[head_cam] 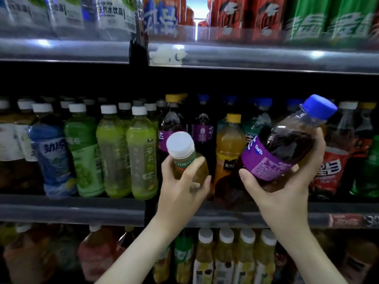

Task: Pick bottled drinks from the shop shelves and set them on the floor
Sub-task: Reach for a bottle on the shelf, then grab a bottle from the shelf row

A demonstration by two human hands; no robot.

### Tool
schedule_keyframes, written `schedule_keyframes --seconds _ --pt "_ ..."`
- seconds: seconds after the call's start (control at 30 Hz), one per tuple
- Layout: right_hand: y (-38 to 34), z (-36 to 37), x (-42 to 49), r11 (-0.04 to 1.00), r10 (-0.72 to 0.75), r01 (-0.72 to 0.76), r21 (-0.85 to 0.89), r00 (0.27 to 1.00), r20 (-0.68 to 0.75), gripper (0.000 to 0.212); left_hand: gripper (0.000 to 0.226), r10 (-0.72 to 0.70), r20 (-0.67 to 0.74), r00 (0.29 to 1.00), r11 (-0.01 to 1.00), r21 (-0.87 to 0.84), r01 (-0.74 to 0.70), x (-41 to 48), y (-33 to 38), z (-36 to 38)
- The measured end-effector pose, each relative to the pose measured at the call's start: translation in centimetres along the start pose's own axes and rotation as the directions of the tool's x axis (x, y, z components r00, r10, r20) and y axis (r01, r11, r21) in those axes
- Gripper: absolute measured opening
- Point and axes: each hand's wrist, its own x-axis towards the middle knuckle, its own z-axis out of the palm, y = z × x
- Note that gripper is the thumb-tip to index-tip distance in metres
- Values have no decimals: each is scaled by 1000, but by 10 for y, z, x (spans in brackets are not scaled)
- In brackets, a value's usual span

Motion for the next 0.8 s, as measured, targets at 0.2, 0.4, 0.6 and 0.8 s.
schedule_keyframes --seconds 0.2,0.4,0.6,0.8 --pt "-1 34 -1 999 18 -17 27 999 -29 102 45 -73 -169 983 997 -24 70 10 -4 -42" --pt "-2 75 -6 992 120 -118 -45 991 56 110 40 -57 -181 982 998 -22 54 13 -14 -83" --pt "-10 104 1 923 145 -91 -374 982 120 104 48 -194 -72 978 975 -121 184 1 -22 -90" --pt "-10 117 13 721 270 -95 -686 951 152 105 55 -178 -6 984 975 -135 176 -5 -37 -93"
